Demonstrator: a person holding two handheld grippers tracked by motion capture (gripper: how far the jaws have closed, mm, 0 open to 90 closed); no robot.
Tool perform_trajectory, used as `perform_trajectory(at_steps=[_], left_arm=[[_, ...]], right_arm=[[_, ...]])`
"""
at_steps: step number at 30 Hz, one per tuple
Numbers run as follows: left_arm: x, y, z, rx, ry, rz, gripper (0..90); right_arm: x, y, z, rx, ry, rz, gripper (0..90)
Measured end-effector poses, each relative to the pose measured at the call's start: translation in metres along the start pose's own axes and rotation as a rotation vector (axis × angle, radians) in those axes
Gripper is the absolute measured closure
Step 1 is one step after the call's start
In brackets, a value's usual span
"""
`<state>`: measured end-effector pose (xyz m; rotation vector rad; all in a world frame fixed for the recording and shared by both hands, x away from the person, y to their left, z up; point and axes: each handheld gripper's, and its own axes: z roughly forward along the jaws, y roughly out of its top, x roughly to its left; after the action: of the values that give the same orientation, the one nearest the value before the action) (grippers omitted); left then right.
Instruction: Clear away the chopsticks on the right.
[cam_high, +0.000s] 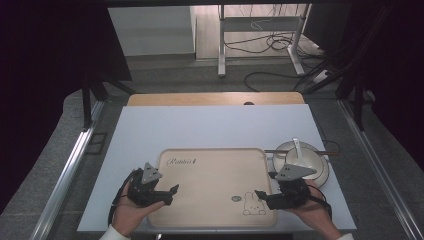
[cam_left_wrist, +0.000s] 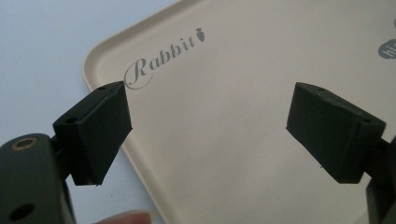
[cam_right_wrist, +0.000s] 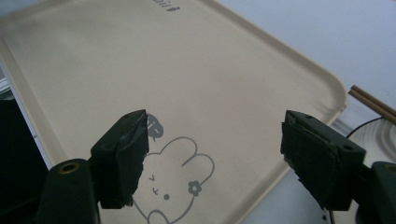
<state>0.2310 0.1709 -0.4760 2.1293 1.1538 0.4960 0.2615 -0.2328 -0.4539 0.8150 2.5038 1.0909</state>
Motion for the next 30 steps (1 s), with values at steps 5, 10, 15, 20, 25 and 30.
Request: perform_trajectory(at_steps=[5,10,15,20,25,30], left_arm=[[-0.001,0.002,0.002,0.005,-0.002,0.018,13.7],[0.004,0.0,0.003,0.009,0.004,0.007,13.8],[0.006,0.001,0.005,0.01,0.005,0.012,13.5],[0.009,0.0,0.005,0.015,0.009,0.014,13.4],[0.009,-0.001,0.004,0.015,0.019,0.006,13.2],[0.01,-0.002,0.005,0.019,0.023,0.003,13.1]], right_arm=[[-0.004,0.019,-0.011,0.001,0.014,-0.001,30.5],[-0.017,0.042,-0.021,0.001,0.015,0.019,31.8],[-0.038,0.053,-0.026,0.01,-0.009,0.046,32.0],[-0.067,0.056,-0.032,0.005,-0.064,0.096,32.0],[-0.099,0.054,-0.044,-0.004,-0.14,0.157,32.8],[-0.127,0.047,-0.059,0.008,-0.212,0.208,37.1]])
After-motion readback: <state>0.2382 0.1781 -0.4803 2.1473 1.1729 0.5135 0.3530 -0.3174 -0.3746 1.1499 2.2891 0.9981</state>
